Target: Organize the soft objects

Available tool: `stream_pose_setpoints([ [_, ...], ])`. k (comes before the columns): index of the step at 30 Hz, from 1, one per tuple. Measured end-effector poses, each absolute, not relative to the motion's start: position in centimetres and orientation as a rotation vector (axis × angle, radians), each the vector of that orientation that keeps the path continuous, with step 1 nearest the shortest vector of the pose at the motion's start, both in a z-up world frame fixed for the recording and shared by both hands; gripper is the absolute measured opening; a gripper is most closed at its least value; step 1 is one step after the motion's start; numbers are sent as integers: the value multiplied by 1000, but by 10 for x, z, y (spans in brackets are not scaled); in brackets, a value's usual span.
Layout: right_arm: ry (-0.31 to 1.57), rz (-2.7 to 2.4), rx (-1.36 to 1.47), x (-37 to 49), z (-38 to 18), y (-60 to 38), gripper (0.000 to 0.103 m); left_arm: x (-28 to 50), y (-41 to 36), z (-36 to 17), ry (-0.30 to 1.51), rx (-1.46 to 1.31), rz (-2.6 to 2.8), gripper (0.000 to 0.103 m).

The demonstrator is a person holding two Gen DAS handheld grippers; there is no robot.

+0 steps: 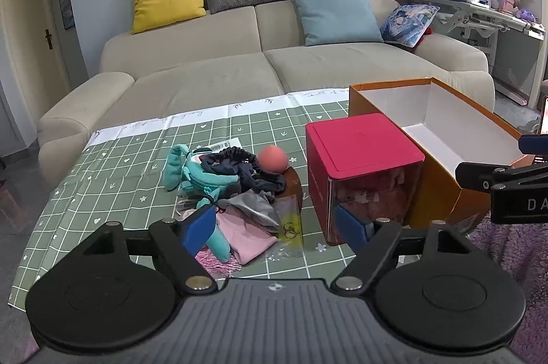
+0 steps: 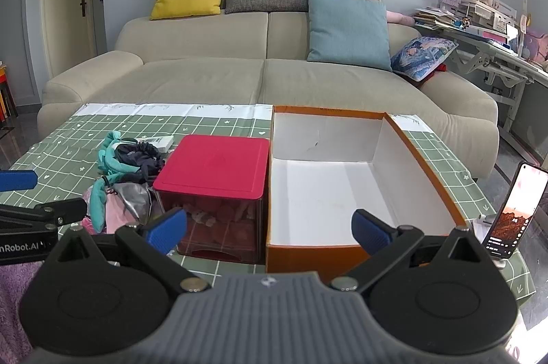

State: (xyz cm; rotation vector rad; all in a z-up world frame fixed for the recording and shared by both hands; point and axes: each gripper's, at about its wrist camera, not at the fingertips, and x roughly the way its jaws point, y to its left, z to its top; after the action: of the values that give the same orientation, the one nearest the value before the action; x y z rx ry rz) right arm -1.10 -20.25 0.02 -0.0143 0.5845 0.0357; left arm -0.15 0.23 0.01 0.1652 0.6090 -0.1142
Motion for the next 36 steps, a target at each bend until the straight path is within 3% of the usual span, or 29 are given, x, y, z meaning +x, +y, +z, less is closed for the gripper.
stream_pose_setpoints([
  [36, 602, 37, -14, -6, -10, -200, 100, 0, -2, 0, 609, 212, -127, 93],
])
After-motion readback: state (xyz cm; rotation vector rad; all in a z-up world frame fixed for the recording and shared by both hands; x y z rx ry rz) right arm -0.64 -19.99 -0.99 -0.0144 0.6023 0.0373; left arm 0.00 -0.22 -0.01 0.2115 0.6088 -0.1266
